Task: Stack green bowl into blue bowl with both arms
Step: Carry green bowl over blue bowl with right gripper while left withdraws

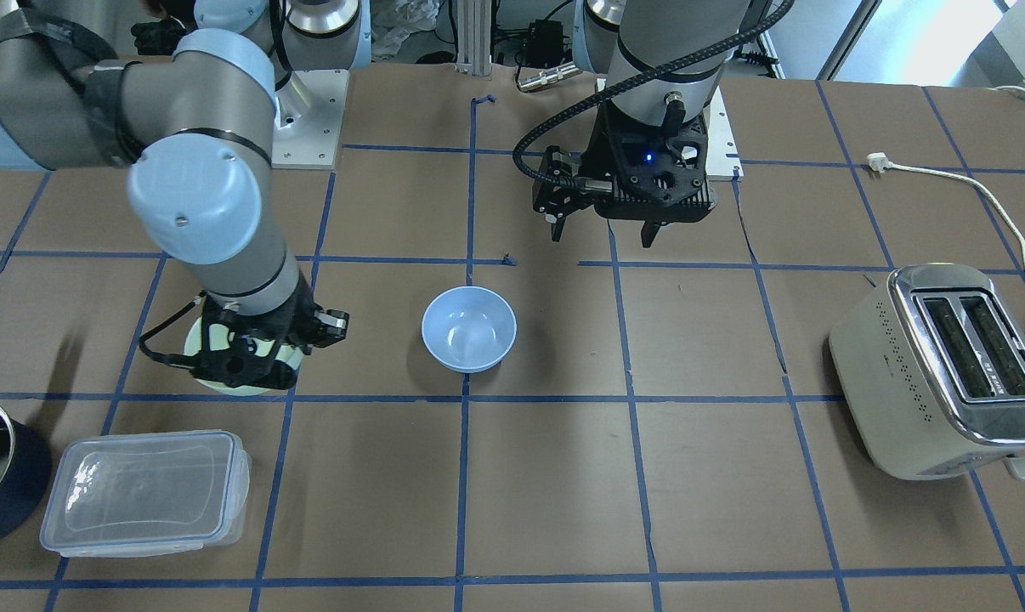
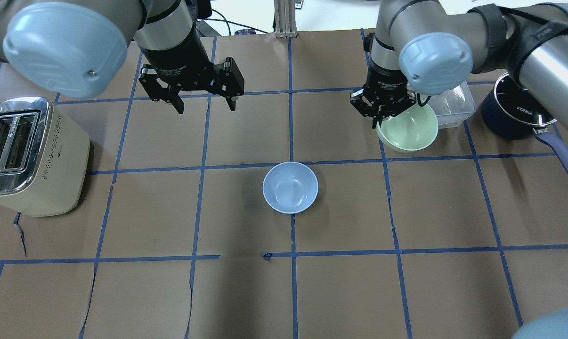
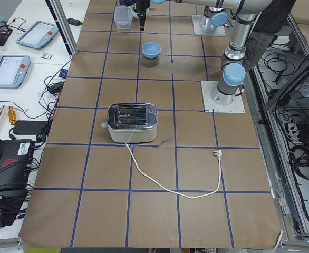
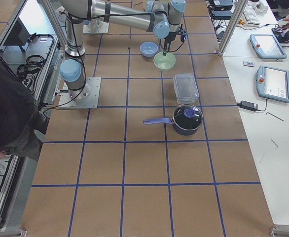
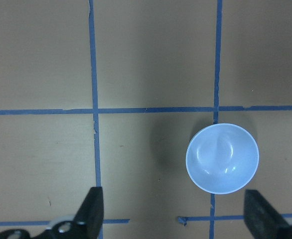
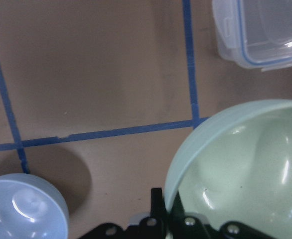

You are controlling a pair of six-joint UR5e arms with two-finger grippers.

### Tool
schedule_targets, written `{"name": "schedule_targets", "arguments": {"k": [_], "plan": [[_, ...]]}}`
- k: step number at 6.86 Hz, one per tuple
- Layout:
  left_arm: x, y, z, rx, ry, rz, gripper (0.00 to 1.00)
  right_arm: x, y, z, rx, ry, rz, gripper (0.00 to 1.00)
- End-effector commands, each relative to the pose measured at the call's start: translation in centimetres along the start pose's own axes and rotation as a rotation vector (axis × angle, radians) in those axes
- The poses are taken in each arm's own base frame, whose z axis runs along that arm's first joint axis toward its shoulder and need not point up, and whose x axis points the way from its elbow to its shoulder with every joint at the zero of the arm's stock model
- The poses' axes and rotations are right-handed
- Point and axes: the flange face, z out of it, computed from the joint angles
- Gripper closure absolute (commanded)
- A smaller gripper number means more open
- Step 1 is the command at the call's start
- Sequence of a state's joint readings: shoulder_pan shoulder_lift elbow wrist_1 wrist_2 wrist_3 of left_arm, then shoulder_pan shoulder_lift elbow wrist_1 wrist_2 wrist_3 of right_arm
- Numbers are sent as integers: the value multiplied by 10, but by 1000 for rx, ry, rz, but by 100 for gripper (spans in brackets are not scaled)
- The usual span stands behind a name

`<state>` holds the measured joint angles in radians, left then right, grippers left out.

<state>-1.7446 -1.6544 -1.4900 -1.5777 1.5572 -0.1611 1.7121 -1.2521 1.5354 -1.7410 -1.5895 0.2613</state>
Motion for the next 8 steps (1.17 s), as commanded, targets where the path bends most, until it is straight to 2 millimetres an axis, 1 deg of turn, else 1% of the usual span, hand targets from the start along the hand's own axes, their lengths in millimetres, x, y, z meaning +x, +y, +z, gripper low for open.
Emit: {"name": "schedule_targets", "arguments": {"k": [1,2,4,5,6,7,8], "plan": [[-68,-1,-4,14,8,38,0,-87,30,15,18,7,41,100],[-102,-8,-13,25,5,-15,0,-115,37,26,19,10,65,100],[-99,-13,-10,20,-1,-51,0,-154,51,47,8,14,115,100],[-95,-14,-13,-11,-2,-59,0,-173,57,54,24,5,124,100],[-89,-11,-18,-13,-3,-48,0,-188,63,62,17,7,111,100],[-89,-9,-18,-11,-3,-45,0,-205,69,66,10,-2,129,100],[-89,-10,-18,-13,-3,-47,0,-211,71,71,0,6,125,100]]}}
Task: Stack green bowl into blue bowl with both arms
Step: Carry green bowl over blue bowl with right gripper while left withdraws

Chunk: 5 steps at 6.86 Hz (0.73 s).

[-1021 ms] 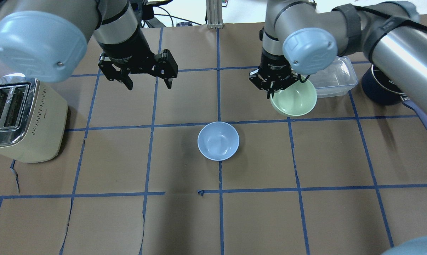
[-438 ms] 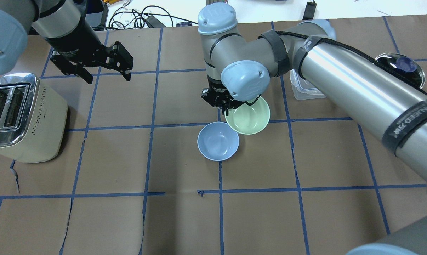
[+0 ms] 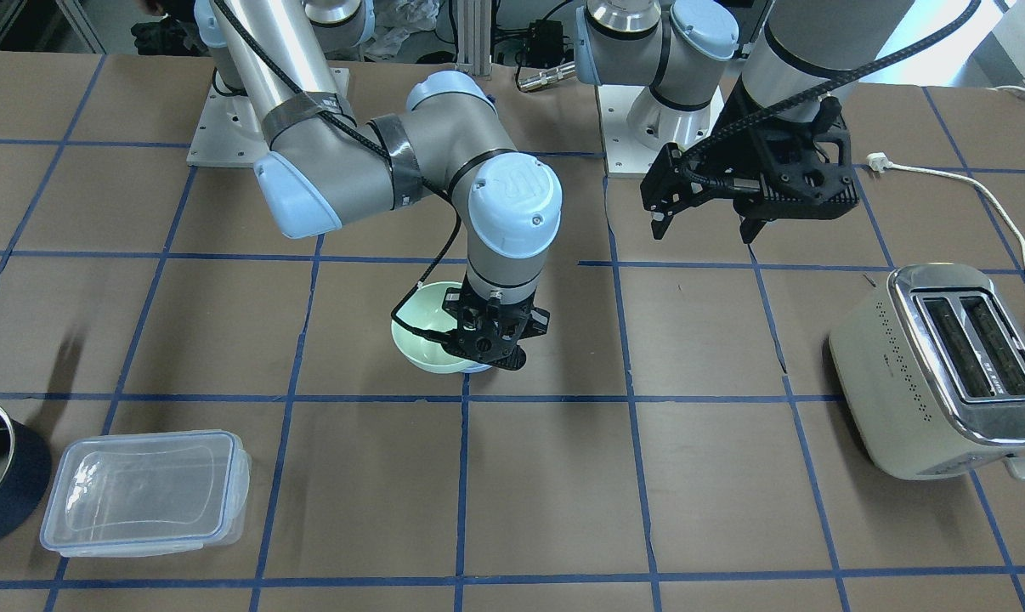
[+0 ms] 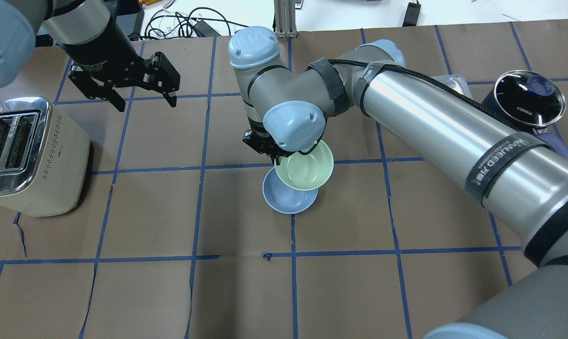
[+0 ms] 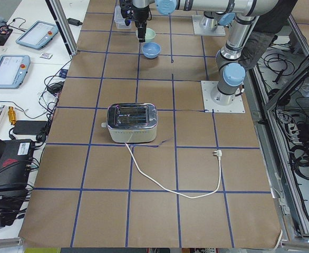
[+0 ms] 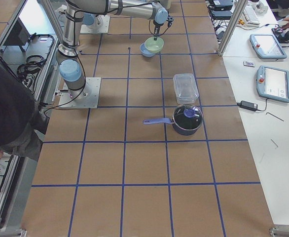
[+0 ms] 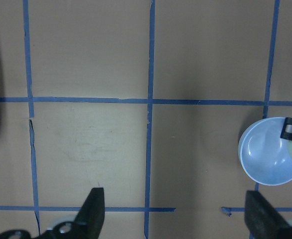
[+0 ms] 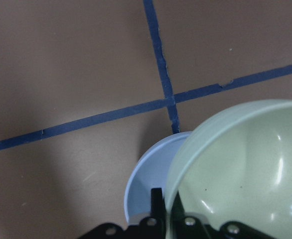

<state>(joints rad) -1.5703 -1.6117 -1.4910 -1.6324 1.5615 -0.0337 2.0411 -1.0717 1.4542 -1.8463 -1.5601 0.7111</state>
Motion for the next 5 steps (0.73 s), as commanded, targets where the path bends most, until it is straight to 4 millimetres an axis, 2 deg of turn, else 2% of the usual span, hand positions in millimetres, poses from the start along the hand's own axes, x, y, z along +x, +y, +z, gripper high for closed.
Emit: {"name": "schedule_targets", "arguments": {"k": [1,3,4,5], "plan": [[0,2,-2,1,1,4,0,-13,9,8,-34,-12,4,100],[0,4,-2,3,2,7,0,-15,10,9,-50,-33,10,99],[-3,1,1,-5,8,-1,0,-15,10,11,-47,-33,10,44],[-3,2,0,-4,9,0,0,-14,10,13,-42,-21,1,11]]}}
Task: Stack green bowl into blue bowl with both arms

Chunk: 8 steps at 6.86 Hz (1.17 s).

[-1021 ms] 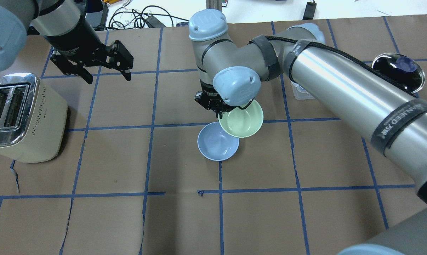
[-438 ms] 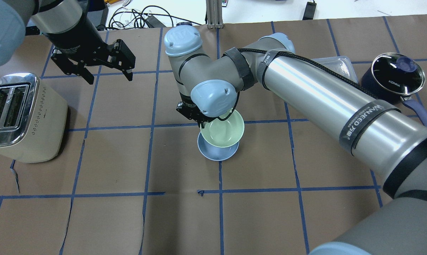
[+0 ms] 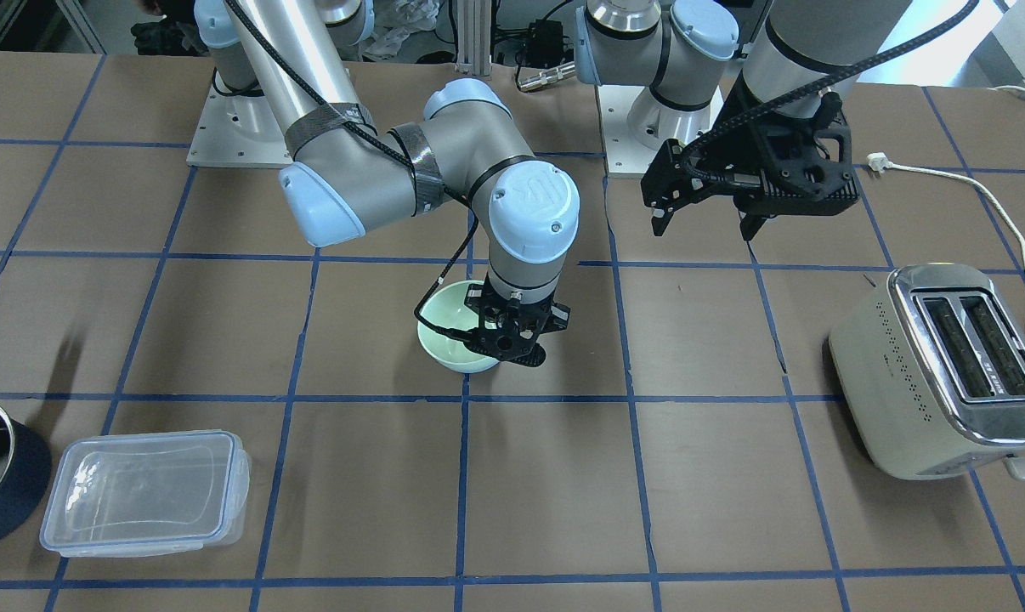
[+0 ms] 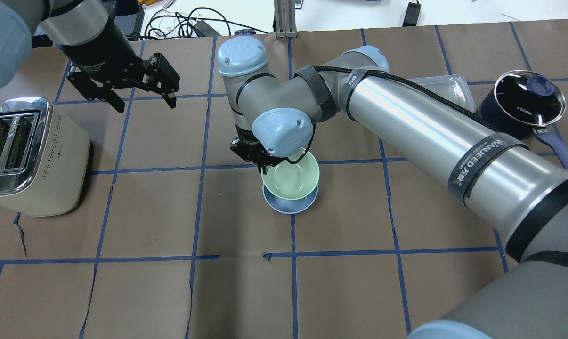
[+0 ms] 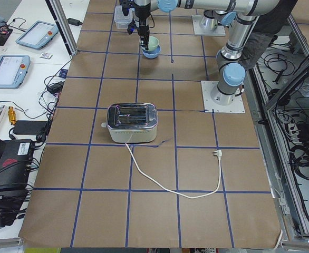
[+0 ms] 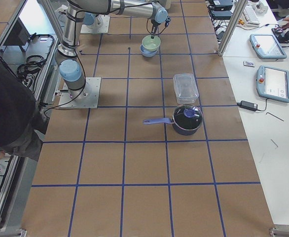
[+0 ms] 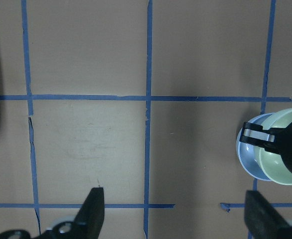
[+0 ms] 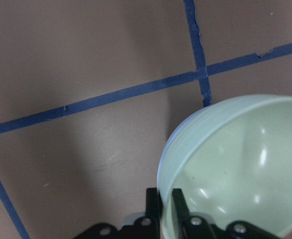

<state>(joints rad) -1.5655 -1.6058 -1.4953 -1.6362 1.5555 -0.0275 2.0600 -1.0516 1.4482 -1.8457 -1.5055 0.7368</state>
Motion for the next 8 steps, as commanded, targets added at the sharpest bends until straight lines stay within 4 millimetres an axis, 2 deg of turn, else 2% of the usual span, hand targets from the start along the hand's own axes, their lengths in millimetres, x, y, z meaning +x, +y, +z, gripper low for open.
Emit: {"name": "schedule_targets", "arguments": {"k": [1,2,3,4,6,7,8], "plan": [[-1,0,0,-1,3,-1,0,3,0,2,5,13,-8,0],[-1,1,0,0,2,-1,0,6,-1,-1,5,16,-6,0],[-1,1,0,0,3,1,0,19,-19,-10,54,52,-1,0],[-1,0,0,-1,3,1,0,42,-37,-27,84,56,-13,0],[-1,1,0,0,5,1,0,117,-85,-83,134,1,-94,0],[-1,1,0,-1,5,1,0,150,-99,-105,158,-8,-107,0],[-1,3,-2,5,5,2,0,182,-103,-127,173,-5,-179,0]]}}
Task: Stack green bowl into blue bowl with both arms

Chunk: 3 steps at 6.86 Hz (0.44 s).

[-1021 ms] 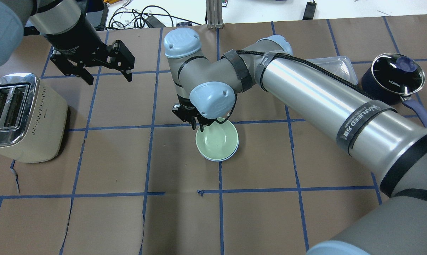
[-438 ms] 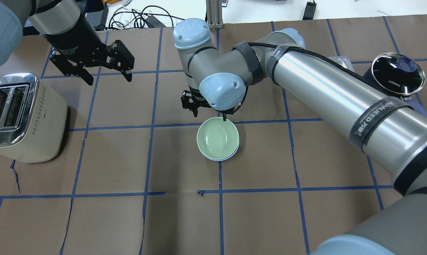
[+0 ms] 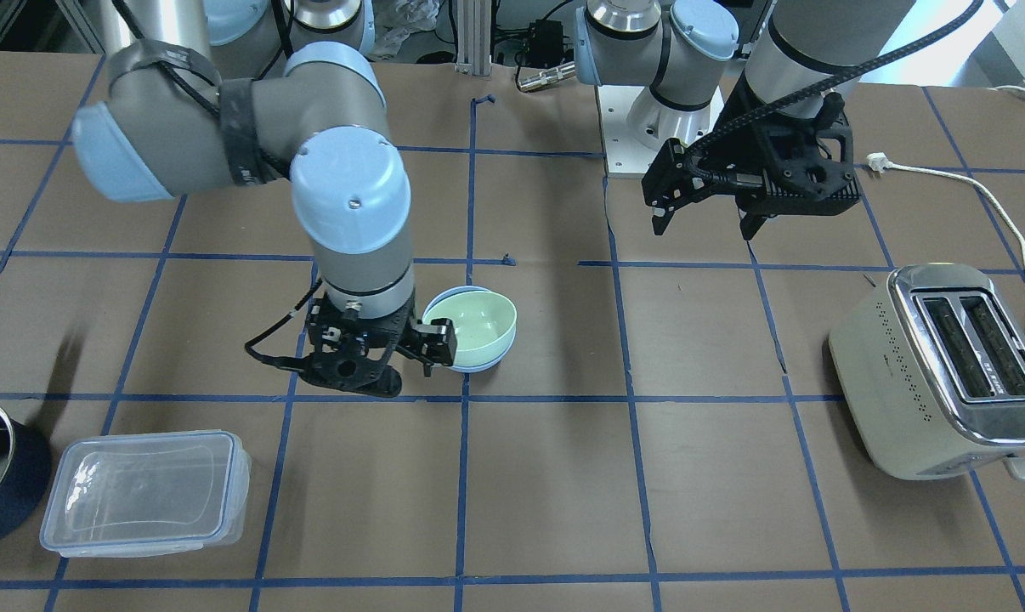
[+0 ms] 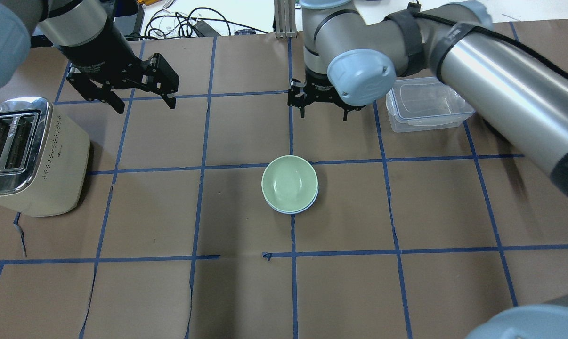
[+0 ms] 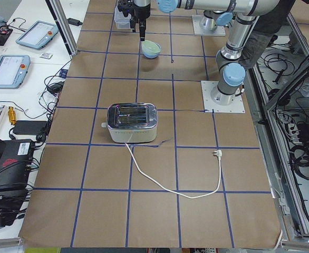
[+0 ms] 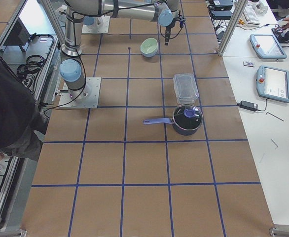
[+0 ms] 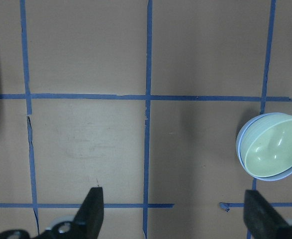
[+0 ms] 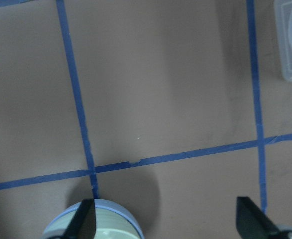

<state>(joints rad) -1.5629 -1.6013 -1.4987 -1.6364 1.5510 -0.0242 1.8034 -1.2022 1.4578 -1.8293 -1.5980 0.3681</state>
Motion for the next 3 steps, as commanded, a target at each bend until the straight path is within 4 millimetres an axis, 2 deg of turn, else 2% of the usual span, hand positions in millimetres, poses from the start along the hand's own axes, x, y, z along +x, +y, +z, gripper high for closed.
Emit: {"name": "schedule_targets", "arguments": {"k": [1,2,3], "plan": [[0,1,-2,13,-9,2,0,85,-8,-45,-3,2,-76,0],[-1,0,-3,18,-9,0,0,112,-1,-60,-9,4,-129,0],[-1,-1,-4,32,-8,0,0,126,14,-68,-2,5,-172,0]]}}
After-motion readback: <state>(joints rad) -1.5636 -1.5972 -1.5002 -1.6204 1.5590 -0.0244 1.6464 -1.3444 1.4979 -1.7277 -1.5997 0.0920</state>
